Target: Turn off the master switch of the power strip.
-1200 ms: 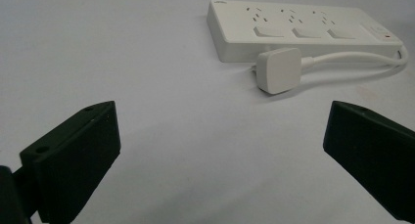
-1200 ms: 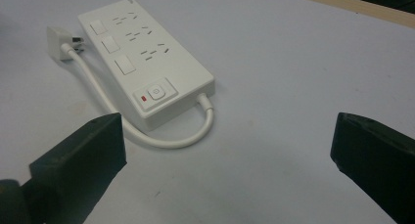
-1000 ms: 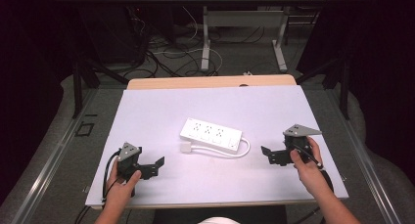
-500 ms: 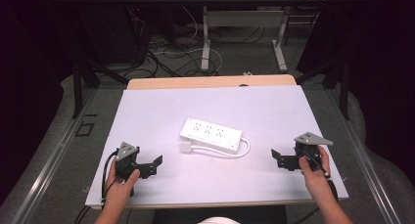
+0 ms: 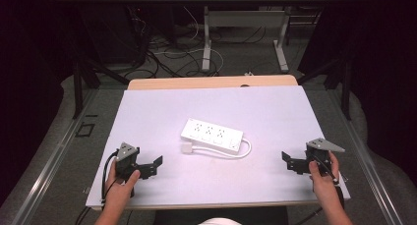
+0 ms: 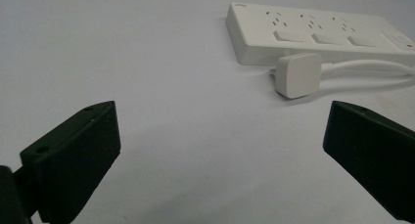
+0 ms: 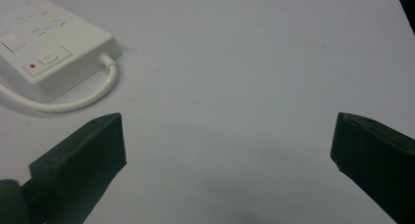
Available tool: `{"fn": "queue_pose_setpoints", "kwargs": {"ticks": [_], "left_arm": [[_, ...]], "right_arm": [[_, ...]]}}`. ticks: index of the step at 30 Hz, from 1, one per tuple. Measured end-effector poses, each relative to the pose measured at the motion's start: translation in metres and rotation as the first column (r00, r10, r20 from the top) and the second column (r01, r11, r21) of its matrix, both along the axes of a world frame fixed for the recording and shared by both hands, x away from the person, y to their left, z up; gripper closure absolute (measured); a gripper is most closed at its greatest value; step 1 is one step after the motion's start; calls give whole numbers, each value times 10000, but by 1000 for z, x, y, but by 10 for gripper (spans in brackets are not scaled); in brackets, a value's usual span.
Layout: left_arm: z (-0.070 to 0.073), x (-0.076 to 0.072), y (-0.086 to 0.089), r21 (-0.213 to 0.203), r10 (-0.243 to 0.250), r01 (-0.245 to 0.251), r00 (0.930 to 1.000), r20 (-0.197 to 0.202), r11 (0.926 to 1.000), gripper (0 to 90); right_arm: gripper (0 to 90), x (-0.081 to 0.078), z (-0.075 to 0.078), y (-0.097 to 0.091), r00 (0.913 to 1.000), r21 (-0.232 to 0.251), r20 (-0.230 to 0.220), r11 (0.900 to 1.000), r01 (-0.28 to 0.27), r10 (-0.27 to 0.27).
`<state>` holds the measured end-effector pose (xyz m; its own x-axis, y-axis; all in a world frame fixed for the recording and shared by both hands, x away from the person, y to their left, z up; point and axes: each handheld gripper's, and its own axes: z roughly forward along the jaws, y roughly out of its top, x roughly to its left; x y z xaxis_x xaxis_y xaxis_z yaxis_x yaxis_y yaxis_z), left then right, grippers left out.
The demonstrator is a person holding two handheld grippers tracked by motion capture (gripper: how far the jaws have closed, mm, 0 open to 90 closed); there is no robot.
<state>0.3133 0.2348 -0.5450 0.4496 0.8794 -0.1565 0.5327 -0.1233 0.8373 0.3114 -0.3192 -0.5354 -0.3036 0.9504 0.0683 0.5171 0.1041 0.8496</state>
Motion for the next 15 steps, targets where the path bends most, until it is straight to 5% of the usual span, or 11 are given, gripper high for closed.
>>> {"fn": "queue_pose_setpoints", "kwargs": {"ticks": [15], "left_arm": [[0,0,0,39,-24,24,10000,-15,10000,7]], "right_arm": [[0,0,-17,-15,9988,-242,-126,9986,461,-464]]}}
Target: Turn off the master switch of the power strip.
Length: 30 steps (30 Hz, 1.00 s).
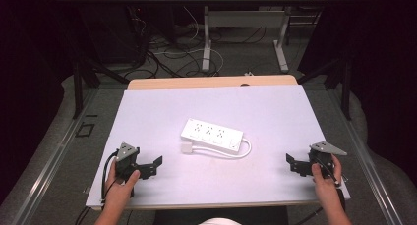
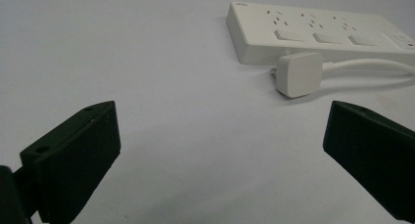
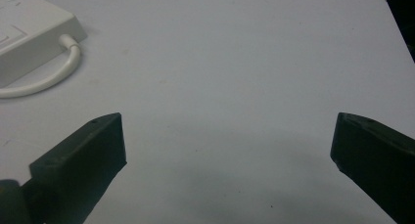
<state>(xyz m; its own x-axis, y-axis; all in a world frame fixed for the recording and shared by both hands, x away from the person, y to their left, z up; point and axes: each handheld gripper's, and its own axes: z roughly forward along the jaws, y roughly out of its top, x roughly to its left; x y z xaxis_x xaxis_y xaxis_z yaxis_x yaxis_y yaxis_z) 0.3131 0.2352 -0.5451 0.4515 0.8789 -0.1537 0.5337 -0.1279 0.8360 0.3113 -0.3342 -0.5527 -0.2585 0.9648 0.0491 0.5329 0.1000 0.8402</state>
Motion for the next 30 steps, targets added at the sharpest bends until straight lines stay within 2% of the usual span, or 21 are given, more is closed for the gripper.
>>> {"fn": "queue_pose_setpoints", "kwargs": {"ticks": [3,9,12,13,17,30], "left_arm": [[0,0,0,1,-12,12,10000,11,10000,7],[0,0,1,32,-18,18,10000,20,10000,7],[0,0,1,20,-9,9,10000,18,10000,7],[0,0,1,18,-7,7,10000,21,10000,7],[-1,0,1,30,-10,10,10000,12,10000,7],[-1,1,2,63,3,-3,10000,-4,10000,7]], "right_arm": [[0,-1,-2,-2,9999,159,-113,9998,112,-110],[0,-2,-8,-6,9995,124,-219,9997,221,-218],[0,-3,-9,-6,9987,268,-478,9995,192,-179],[0,-3,-10,-7,9990,97,-415,9998,162,-158],[0,-4,-11,-6,9983,133,-556,9998,159,-151],[0,-4,-12,-8,9981,9,-601,9999,119,-118]]}}
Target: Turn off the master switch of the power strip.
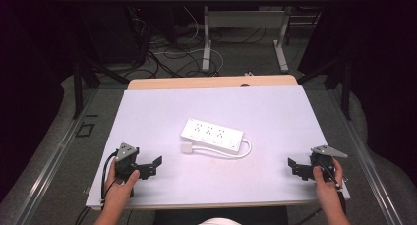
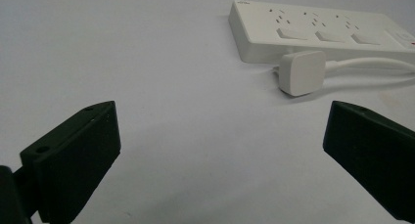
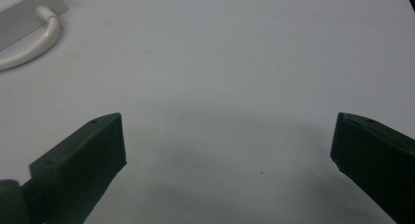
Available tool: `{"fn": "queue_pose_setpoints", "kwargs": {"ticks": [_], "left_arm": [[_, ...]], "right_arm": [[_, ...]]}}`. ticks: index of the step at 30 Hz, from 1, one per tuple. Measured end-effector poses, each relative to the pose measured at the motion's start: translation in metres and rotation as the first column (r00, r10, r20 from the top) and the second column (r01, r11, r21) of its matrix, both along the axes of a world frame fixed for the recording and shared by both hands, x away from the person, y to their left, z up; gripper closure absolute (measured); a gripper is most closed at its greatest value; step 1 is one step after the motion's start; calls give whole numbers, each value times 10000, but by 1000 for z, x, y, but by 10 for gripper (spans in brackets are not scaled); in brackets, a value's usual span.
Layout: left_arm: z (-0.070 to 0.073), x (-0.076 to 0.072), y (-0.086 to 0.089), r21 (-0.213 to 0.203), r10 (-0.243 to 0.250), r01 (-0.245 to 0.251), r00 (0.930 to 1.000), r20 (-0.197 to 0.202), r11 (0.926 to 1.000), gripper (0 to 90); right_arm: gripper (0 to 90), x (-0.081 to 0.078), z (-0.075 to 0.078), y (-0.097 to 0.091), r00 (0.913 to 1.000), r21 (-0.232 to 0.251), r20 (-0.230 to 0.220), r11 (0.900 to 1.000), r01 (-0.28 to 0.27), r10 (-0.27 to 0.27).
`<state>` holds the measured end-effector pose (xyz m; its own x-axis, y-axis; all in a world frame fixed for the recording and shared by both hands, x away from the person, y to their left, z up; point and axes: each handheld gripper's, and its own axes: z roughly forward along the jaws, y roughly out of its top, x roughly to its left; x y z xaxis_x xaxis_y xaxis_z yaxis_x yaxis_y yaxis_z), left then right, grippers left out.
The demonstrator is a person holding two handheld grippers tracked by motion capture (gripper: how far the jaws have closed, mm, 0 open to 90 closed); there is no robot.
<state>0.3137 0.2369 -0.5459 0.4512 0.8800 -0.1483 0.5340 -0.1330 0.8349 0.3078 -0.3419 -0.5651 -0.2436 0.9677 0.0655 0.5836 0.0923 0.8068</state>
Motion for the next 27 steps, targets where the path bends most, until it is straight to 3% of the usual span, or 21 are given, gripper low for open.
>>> {"fn": "queue_pose_setpoints", "kwargs": {"ticks": [27], "left_arm": [[0,0,0,-58,30,-31,10000,-50,10000,7]], "right_arm": [[0,-1,3,2,9994,-52,-271,9998,-204,202]]}}
